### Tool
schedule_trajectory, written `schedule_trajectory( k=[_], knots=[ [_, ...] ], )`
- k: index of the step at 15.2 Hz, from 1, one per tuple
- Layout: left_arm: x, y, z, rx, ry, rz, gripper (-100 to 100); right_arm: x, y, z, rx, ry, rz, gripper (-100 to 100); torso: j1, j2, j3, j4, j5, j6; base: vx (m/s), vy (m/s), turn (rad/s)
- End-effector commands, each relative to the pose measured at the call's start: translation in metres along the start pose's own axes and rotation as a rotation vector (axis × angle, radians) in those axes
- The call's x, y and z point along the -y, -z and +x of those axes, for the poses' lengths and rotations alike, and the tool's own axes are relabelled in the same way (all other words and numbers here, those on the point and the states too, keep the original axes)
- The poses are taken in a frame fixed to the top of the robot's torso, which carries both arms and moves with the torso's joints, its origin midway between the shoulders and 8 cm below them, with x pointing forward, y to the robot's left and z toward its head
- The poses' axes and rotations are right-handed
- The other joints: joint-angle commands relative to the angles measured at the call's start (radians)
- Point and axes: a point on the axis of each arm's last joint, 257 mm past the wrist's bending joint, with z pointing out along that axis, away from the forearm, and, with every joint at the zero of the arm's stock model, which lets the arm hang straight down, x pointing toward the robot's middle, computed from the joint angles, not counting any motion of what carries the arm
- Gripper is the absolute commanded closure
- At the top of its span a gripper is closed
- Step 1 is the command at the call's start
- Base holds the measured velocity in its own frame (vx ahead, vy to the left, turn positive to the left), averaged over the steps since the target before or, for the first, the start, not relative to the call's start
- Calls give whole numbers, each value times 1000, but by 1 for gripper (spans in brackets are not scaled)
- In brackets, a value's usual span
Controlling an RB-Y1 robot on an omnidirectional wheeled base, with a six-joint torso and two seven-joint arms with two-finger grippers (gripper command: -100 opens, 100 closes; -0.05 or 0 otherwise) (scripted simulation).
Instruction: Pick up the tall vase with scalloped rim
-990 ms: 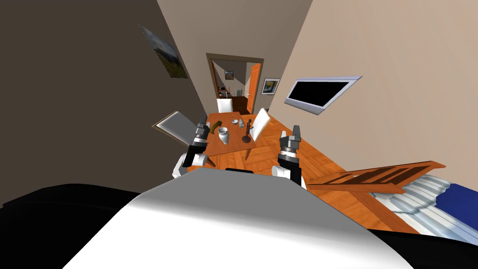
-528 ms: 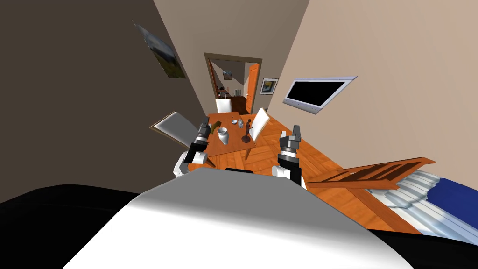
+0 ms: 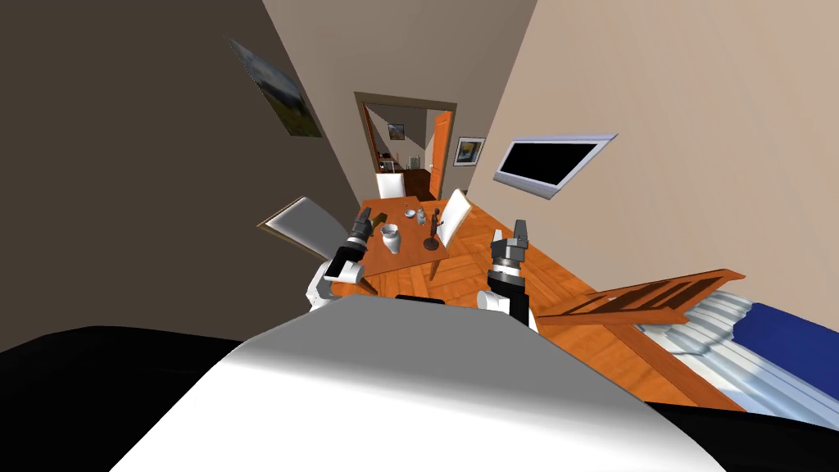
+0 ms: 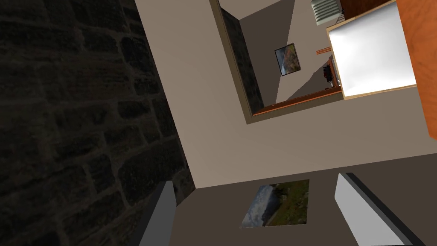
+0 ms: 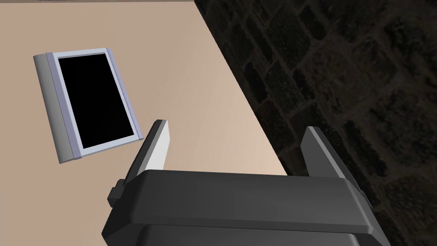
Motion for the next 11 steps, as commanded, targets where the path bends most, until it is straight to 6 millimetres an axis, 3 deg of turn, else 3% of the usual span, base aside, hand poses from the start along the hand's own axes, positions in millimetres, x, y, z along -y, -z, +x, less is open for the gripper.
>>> schedule_trajectory(
  k=[1,11],
  knots=[
    [-11,-5,1,-7,1,-41,-100,0,0,0,0,0,0,0,0,0,0,0,0,0,-1,18,-75],
    [-54,-20,3,-38,4,-205,-100,0,0,0,0,0,0,0,0,0,0,0,0,0,0,16,-41]
  ],
)
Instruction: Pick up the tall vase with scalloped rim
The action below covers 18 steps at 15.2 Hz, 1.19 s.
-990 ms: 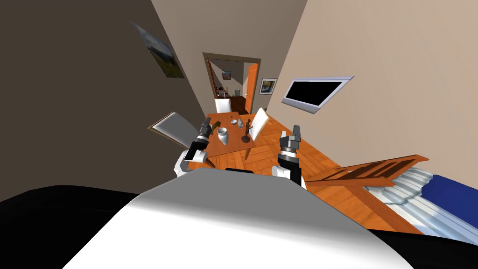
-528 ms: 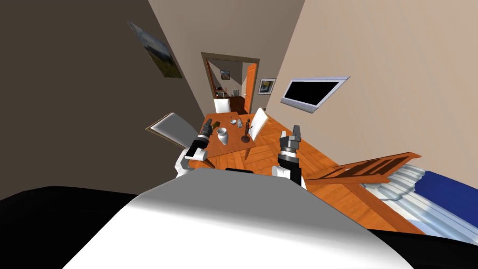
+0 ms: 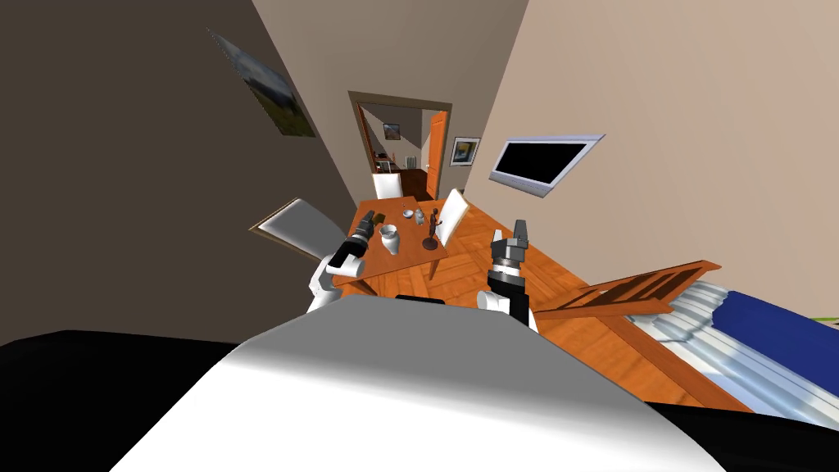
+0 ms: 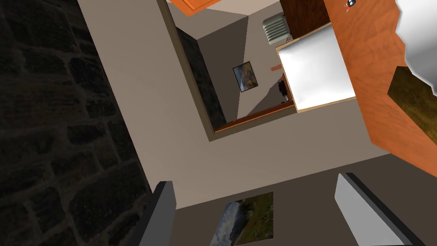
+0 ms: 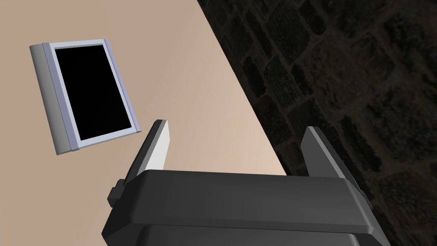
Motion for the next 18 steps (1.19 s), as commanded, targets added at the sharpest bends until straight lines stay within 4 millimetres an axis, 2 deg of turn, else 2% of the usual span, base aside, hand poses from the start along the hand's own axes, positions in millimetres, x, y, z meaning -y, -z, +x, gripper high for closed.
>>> schedule_trajectory(
  k=[1,10,11,18],
  knots=[
    [-10,-4,1,-7,0,-42,-100,0,0,0,0,0,0,0,0,0,0,0,0,0,1,15,-80],
    [-48,-13,2,-31,2,-201,-100,0,0,0,0,0,0,0,0,0,0,0,0,0,0,15,-42],
    [-49,-20,1,-37,3,-215,-100,0,0,0,0,0,0,0,0,0,0,0,0,0,4,19,-78],
    [-77,-18,2,-52,4,-335,-100,0,0,0,0,0,0,0,0,0,0,0,0,0,0,15,-41]
  ],
)
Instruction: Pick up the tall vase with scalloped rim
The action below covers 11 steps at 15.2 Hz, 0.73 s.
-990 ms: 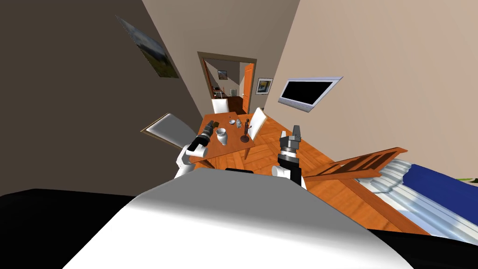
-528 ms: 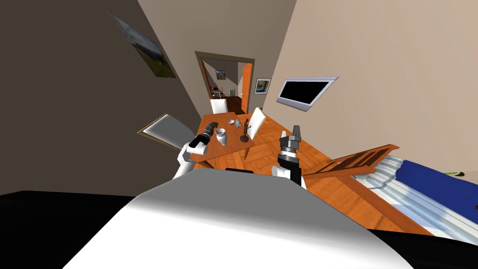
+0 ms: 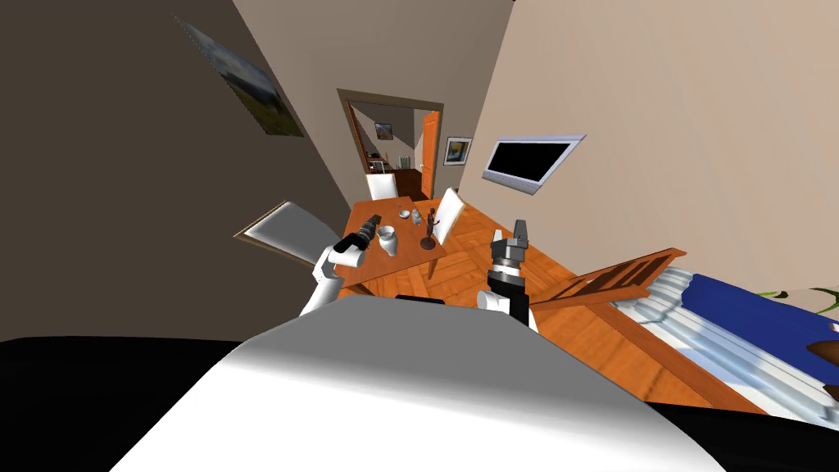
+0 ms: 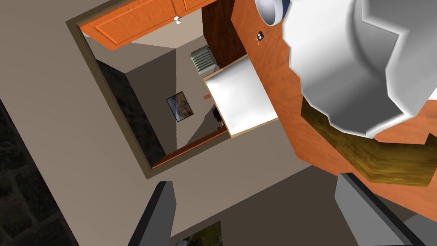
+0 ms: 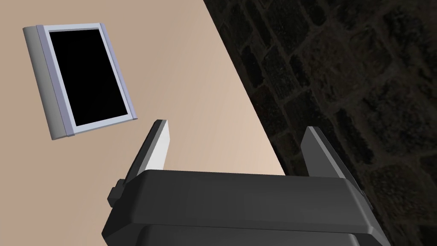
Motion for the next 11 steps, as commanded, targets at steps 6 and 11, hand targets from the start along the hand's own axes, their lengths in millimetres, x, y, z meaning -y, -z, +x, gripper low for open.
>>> schedule_trajectory(
  k=[6,11],
  knots=[
    [-23,-10,-1,-21,2,-126,-100,0,0,0,0,0,0,0,0,0,0,0,0,0,2,14,-55],
    [-41,-11,0,-33,3,-213,-100,0,0,0,0,0,0,0,0,0,0,0,0,0,1,13,-42]
  ],
)
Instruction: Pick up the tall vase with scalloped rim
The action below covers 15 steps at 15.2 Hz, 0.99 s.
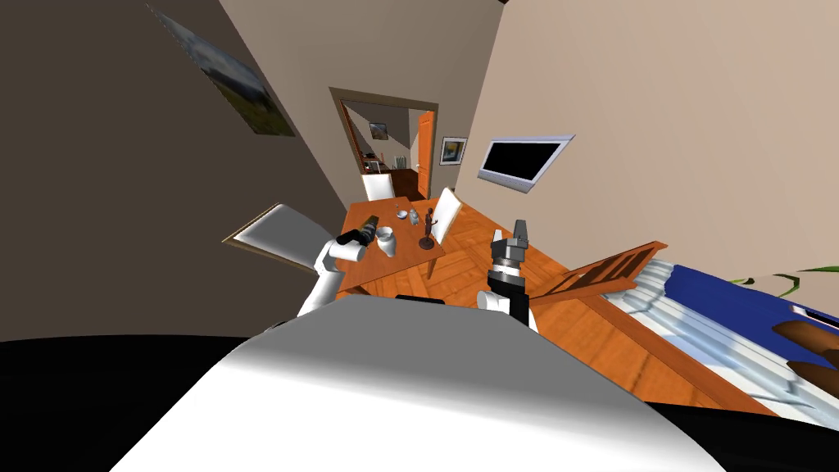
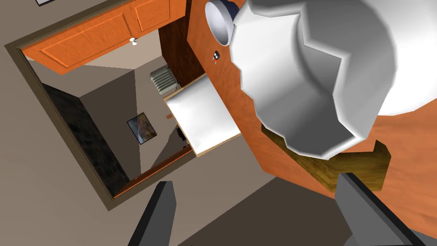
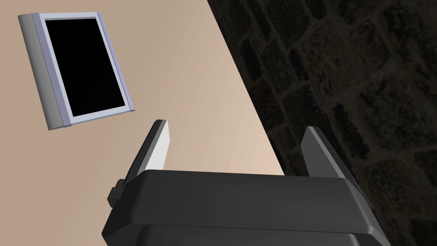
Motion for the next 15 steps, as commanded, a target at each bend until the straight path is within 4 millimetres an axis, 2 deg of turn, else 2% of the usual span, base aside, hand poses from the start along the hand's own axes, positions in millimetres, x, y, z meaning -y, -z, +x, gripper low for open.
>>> schedule_trajectory(
  k=[1,8,9,11,15],
  knots=[
    [-6,-1,0,-3,0,-30,-100,0,0,0,0,0,0,0,0,0,0,0,0,0,2,8,6],
    [-26,-6,-1,-24,2,-155,-100,0,0,0,0,0,0,0,0,0,0,0,0,0,3,12,-51],
    [-24,-9,-2,-30,4,-170,-100,0,0,0,0,0,0,0,0,0,0,0,0,0,5,15,-71],
    [-35,-7,-1,-34,3,-215,-100,0,0,0,0,0,0,0,0,0,0,0,0,0,4,16,-48],
    [-44,-7,-1,-45,5,-272,-100,0,0,0,0,0,0,0,0,0,0,0,0,0,2,9,-42]
  ],
)
